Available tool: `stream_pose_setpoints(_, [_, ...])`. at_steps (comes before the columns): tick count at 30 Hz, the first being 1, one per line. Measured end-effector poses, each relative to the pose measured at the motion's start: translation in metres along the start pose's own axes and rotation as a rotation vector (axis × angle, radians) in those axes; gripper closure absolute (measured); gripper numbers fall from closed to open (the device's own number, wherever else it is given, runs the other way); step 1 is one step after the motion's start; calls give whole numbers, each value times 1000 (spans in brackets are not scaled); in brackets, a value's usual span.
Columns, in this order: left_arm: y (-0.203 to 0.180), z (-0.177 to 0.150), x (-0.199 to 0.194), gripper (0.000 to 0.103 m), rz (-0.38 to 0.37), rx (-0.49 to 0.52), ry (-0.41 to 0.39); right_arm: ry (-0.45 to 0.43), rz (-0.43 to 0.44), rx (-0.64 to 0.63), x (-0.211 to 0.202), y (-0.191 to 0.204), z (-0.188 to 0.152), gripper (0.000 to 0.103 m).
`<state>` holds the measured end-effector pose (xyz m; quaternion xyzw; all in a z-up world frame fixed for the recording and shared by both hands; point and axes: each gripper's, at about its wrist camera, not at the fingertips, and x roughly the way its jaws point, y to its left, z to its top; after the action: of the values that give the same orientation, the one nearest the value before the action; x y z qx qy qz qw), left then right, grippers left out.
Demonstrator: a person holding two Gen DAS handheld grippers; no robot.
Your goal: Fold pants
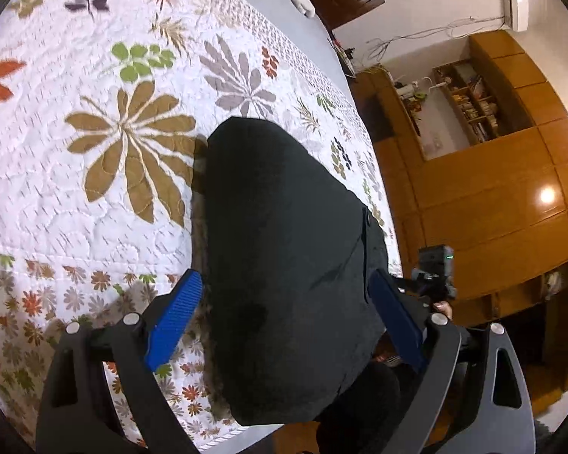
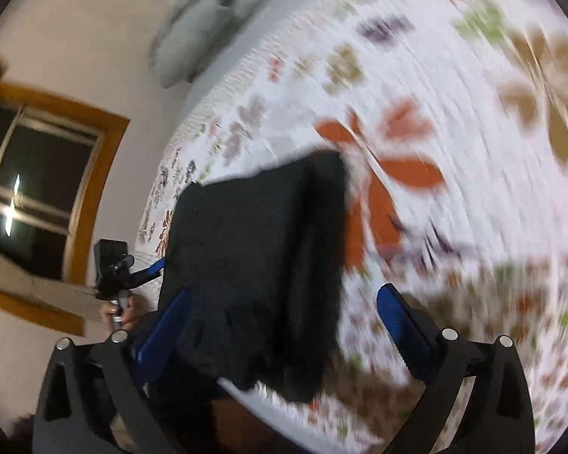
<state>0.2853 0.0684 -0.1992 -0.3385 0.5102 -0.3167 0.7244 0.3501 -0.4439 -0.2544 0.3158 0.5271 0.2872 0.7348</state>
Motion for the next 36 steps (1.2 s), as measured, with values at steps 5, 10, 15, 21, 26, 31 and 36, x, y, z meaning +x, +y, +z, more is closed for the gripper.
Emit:
stream_pose_setpoints(5, [11,1,19,13,-67,-18,55,47,125,68,21,-20,-8,3])
stream_pose_setpoints(10, [23,6,37,13,-53,-46,84,90,147,53,52,-14,-8,3])
stream_pose_setpoints(15, [25,11,49,13,-94,-55,99,110,163,40,70,-3,-1,3])
stream_pose_setpoints(21, [24,14,64,13,-97,-51,130,116,154,44,79,-2,3,3])
stream_pose_setpoints(26, [24,15,73,13,-75,-46,156,111,149,38,72,-8,-1,7])
stream_pose_setpoints(31, [23,17,75,13,-55,-46,176,104,154,52,67,-12,0,8])
stream_pose_setpoints(36, [18,16,80,32,-14,-17,182,122,135,19,78,4,3,4])
